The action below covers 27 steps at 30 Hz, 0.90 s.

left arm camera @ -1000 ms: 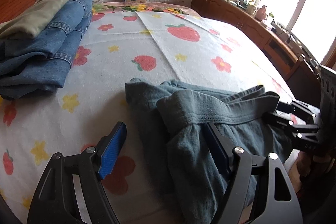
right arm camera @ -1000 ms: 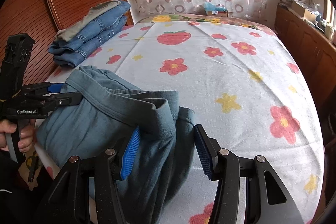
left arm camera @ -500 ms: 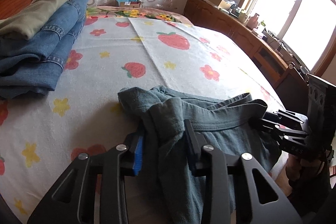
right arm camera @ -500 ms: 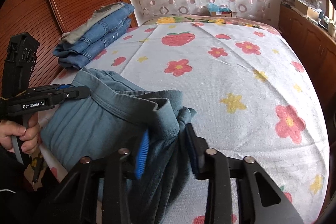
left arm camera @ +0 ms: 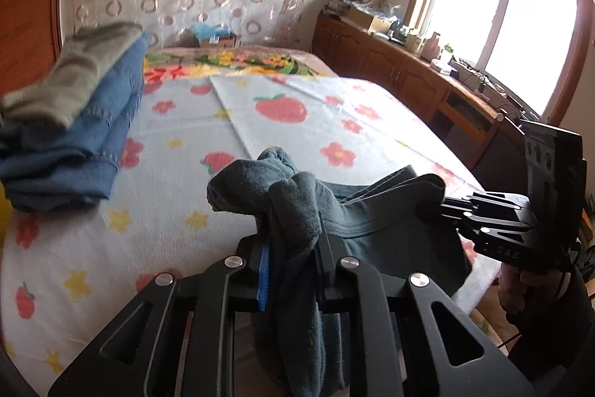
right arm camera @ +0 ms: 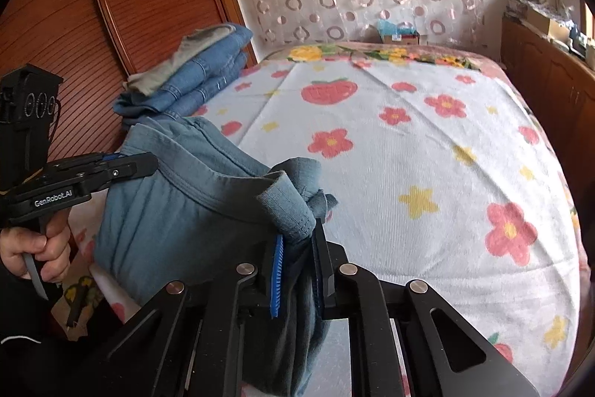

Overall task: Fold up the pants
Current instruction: 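Lift the folded shorts with both grippers toward the jeans stack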

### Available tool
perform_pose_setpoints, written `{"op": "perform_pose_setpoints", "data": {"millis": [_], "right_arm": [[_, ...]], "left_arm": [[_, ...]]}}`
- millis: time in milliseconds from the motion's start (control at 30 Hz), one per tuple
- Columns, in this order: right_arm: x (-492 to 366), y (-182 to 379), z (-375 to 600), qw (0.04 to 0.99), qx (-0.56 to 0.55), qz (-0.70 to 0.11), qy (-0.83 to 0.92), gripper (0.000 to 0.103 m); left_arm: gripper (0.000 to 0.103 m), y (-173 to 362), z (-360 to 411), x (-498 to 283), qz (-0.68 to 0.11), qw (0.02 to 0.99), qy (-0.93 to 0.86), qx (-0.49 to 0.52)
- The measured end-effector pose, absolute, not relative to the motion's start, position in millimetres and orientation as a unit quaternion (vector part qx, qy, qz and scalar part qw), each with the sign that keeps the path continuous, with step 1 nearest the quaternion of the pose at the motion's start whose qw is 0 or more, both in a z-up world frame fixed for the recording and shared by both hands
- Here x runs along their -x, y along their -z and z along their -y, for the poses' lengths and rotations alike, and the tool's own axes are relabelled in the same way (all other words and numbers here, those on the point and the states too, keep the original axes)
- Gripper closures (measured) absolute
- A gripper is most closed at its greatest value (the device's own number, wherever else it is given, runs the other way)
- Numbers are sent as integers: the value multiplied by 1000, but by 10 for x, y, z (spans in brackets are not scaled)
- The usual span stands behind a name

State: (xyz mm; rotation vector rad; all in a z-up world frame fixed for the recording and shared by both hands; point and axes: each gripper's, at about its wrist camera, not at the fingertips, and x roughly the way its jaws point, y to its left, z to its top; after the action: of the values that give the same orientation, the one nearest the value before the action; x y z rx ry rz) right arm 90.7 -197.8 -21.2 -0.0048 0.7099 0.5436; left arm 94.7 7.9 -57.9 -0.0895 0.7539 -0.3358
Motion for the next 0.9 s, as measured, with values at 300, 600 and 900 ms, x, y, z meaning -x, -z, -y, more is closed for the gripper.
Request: {"op": "perform_pose_setpoints", "data": {"millis": [300,600,900], "right_arm": [[-789,-1,1997,914,15,-307,-263,90],[-752,-211,2000,927,32,-272,-258,90],[-737,-377,2033,937,38,-238,-254,90]], "left_arm": [[84,269,12,-863,-331,929,164,23],[84,2,63,-874,-300,940,164,8],[84,-230,116,-871,-274,948,162,-5]]}}
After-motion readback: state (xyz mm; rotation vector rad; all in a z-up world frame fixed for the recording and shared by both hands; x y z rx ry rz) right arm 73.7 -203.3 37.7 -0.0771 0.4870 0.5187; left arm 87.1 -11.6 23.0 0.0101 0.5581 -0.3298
